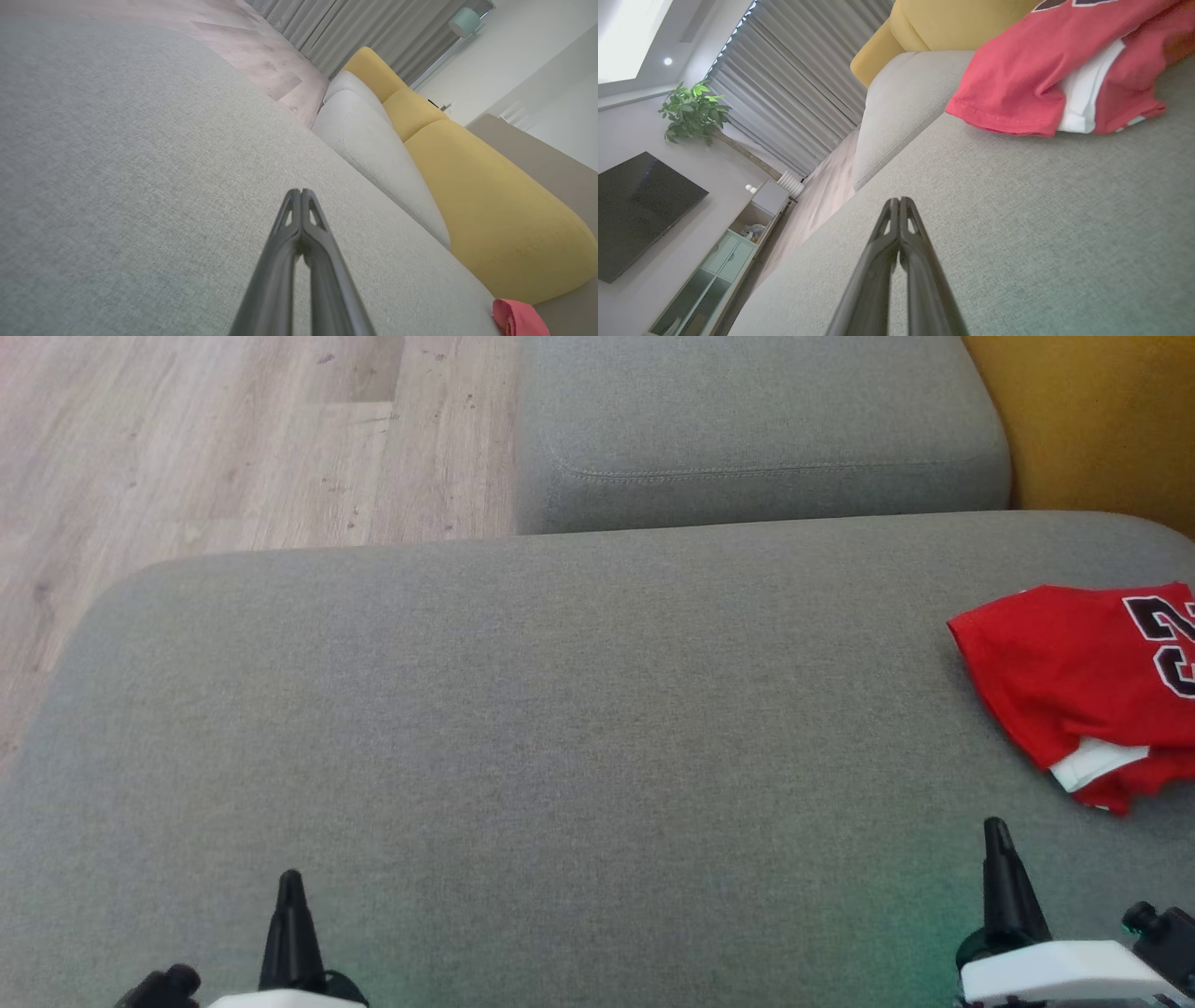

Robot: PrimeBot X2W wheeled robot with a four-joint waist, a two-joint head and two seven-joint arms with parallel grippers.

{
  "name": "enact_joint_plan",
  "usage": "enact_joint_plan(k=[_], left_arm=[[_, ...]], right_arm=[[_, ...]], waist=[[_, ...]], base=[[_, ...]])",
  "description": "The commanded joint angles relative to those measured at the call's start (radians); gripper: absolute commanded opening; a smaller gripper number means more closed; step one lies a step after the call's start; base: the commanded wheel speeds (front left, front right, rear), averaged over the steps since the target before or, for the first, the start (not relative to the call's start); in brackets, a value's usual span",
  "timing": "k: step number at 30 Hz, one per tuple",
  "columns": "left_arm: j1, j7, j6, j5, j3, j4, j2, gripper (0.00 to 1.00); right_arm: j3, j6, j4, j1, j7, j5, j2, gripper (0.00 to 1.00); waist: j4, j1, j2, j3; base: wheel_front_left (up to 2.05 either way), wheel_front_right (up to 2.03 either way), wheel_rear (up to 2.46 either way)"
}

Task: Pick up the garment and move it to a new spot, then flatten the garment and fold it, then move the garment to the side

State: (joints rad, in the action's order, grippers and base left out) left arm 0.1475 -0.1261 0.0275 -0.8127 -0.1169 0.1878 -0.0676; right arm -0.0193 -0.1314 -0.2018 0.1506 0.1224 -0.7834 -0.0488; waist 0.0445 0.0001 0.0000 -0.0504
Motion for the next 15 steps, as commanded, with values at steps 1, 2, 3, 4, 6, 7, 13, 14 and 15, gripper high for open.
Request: enact_joint_plan(k=[1,2,3,4,6,7,13,14,15], left_arm=[[-0.052,0.005,0.007,-0.035,0.032,-0.025,-0.013,0.0],[-0.055,0.008,0.009,-0.046,0.034,-0.024,-0.014,0.0],[-0.058,0.011,0.01,-0.058,0.036,-0.023,-0.014,0.0],[-0.061,0.014,0.011,-0.07,0.038,-0.021,-0.014,0.0],[-0.067,0.019,0.014,-0.094,0.042,-0.019,-0.014,0.0],[-0.07,0.022,0.016,-0.105,0.044,-0.018,-0.014,0.0],[-0.087,0.039,0.024,-0.176,0.057,-0.011,-0.015,0.0],[-0.09,0.041,0.025,-0.188,0.059,-0.01,-0.015,0.0],[-0.093,0.044,0.027,-0.199,0.061,-0.009,-0.015,0.0]], right_arm=[[-0.001,0.0,0.026,-0.053,-0.007,-0.038,-0.024,0.0],[0.001,0.0,0.025,-0.055,-0.01,-0.05,-0.024,0.0],[0.002,0.0,0.024,-0.058,-0.013,-0.062,-0.024,0.0],[0.003,0.0,0.023,-0.061,-0.016,-0.074,-0.025,0.0],[0.005,0.0,0.021,-0.067,-0.021,-0.098,-0.025,0.0],[0.007,0.0,0.02,-0.07,-0.024,-0.11,-0.025,0.0],[0.014,0.0,0.014,-0.088,-0.04,-0.183,-0.026,0.0],[0.015,0.0,0.013,-0.091,-0.043,-0.195,-0.027,0.0],[0.017,0.0,0.012,-0.094,-0.046,-0.207,-0.027,0.0]], waist=[[-0.001,-0.0001,0.0,0.001],[-0.002,-0.0001,0.0,0.002],[-0.002,-0.0001,0.0,0.003],[-0.003,-0.0001,0.0,0.004],[-0.004,-0.0001,0.0,0.005],[-0.005,-0.0001,0.0,0.006],[-0.009,-0.0001,0.0,0.011],[-0.009,-0.0001,0.0,0.011],[-0.01,-0.0001,0.0,0.012]], base=[[0.0,0.0,0.0],[0.0,0.0,0.0],[0.0,0.0,0.0],[0.0,0.0,0.0],[0.0,0.0,0.0],[0.0,0.0,0.0],[0.0,0.0,0.0],[0.0,0.0,0.0],[0.0,0.0,0.0]])
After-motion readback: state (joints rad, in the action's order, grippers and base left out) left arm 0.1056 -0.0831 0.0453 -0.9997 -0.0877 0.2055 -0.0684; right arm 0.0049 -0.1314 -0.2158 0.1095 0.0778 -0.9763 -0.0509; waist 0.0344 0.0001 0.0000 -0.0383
